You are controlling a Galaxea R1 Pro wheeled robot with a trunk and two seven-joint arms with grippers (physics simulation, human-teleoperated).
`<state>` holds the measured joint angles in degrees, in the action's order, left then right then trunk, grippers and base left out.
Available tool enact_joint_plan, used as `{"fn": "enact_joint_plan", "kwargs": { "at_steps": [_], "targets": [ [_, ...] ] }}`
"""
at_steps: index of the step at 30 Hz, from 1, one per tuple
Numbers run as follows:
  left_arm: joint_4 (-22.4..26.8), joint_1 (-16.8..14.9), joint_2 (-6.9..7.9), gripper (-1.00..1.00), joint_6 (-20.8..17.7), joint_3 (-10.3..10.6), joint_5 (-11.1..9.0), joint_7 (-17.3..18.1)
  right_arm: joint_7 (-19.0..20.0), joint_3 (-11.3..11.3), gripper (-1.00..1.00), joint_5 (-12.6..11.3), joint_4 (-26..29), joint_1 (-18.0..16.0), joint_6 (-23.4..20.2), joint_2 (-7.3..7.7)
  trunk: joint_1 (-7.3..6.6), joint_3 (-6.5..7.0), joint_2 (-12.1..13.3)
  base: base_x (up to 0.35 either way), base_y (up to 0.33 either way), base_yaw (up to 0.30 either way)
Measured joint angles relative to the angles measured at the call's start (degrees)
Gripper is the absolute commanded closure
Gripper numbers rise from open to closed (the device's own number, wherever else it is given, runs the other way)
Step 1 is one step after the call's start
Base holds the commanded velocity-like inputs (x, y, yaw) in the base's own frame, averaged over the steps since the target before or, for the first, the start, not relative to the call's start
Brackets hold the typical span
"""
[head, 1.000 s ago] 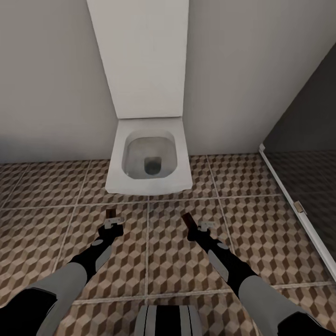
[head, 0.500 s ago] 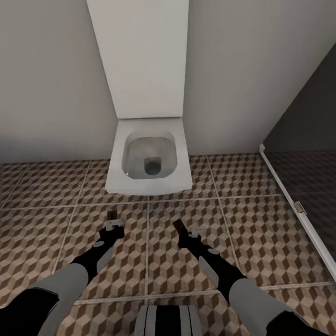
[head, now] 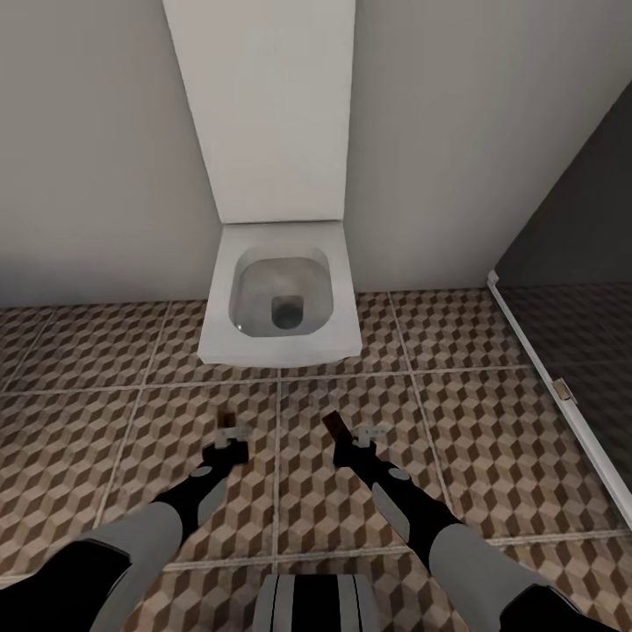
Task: Take the four mousetraps from the cabinet in the bathroom and place them on the bathroom floor. Make sure all four end up on the same floor surface, and ensure that at least two of them are either under or directly next to the same bathroom sink.
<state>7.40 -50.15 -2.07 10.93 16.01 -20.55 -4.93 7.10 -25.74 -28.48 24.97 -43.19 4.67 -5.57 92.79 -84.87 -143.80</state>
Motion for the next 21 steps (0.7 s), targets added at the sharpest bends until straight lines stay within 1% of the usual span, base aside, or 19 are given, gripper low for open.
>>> {"fn": "enact_joint_plan", "kwargs": {
  "at_steps": [6, 10, 14, 18, 20, 21],
  "targets": [
    [-2.04, 0.0, -0.63, 1.0, 0.07, 0.24, -0.02, 0.37, -0.21, -0.02, 1.0, 0.05, 0.0, 0.0, -0.09, 0.05, 0.0, 0.0, 0.0, 0.0, 0.0, 0.0],
    [-3.54, 0.0, -1.07, 1.0, 0.12, 0.41, -0.05, 2.78, -0.51, -0.01, 1.0, 0.08, 0.0, 0.0, -0.37, 0.08, 0.0, 0.0, 0.0, 0.0, 0.0, 0.0],
    [-3.82, 0.0, -1.16, 1.0, 0.2, 0.46, 0.01, 3.5, -0.82, 0.0, 1.0, 0.1, 0.0, 0.0, -0.61, 0.08, 0.0, 0.0, 0.0, 0.0, 0.0, 0.0],
    [-3.83, 0.0, -1.17, 1.0, 0.22, 0.47, 0.02, 3.62, -2.8, 0.01, 1.0, 0.16, -0.06, 0.0, -1.44, 0.02, 0.0, 0.0, 0.0, 0.0, 0.0, 0.0],
    [-3.83, 0.0, -1.17, 1.0, 0.22, 0.52, 0.02, 3.64, -4.68, 0.03, 1.0, 0.16, -0.1, -0.01, -2.44, 0.01, 0.0, 0.0, 0.0, 0.0, 0.0, 0.0],
    [-3.83, 0.0, -1.17, 1.0, 0.22, 0.53, 0.02, 3.64, -5.0, 0.02, 1.0, 0.14, -0.09, -0.01, -2.66, 0.0, 0.0, 0.0, 0.0, 0.0, 0.0, 0.0]
  ]
}}
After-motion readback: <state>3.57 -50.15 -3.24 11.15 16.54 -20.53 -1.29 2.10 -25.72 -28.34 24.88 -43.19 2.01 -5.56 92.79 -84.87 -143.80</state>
